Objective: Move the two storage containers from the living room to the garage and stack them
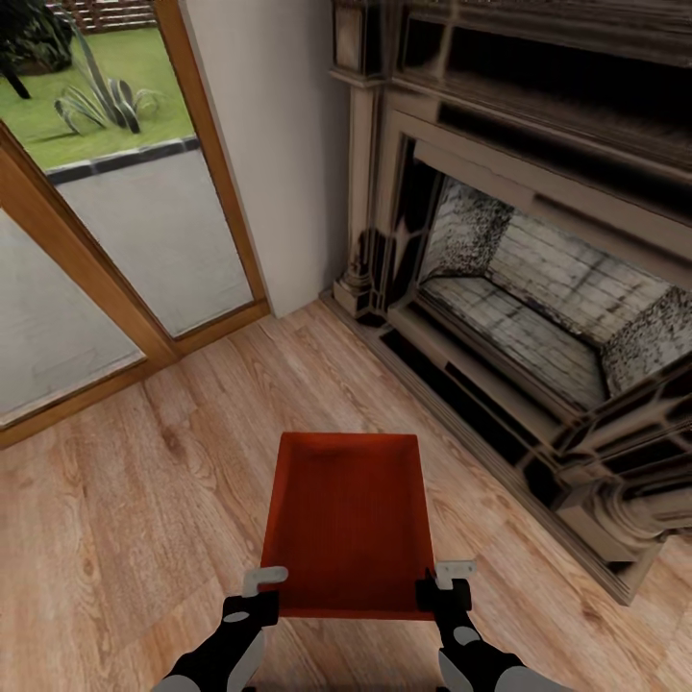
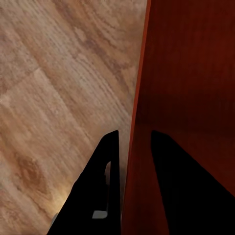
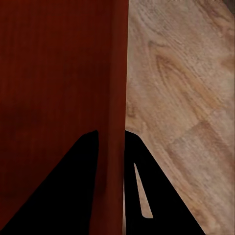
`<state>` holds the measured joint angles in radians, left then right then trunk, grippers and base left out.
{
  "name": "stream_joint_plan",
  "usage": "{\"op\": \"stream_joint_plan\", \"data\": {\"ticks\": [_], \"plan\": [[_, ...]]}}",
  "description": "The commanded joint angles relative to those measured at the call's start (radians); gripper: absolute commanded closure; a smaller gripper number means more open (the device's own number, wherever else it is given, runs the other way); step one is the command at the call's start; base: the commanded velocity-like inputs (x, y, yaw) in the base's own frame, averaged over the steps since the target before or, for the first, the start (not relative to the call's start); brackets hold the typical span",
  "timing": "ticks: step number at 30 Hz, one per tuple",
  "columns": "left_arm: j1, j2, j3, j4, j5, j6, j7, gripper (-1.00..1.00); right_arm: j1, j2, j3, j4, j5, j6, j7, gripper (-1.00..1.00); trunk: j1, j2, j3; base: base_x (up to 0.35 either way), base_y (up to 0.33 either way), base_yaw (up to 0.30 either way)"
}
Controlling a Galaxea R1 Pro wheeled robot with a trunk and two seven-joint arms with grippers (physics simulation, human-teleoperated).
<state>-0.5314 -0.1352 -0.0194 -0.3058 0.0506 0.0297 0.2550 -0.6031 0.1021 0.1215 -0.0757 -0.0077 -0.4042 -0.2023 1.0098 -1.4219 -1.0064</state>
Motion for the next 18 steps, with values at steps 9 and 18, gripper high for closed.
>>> {"op": "stream_joint_plan", "data": {"ticks": [9,18], "plan": [[0.001,0.002,-0.016,0.008,0.018,0.004,0.007,1.00,-0.001,-0.001,-0.022,-0.012,0.006,-0.045,-0.005,1.00,-0.035,0.063,0.028,0.000,0.000,0.000],[0.001,0.002,-0.016,0.007,0.018,0.004,0.007,1.00,-0.001,-0.001,-0.022,-0.012,0.006,-0.045,-0.005,1.00,-0.069,0.126,0.056,0.000,0.000,0.000]]}}
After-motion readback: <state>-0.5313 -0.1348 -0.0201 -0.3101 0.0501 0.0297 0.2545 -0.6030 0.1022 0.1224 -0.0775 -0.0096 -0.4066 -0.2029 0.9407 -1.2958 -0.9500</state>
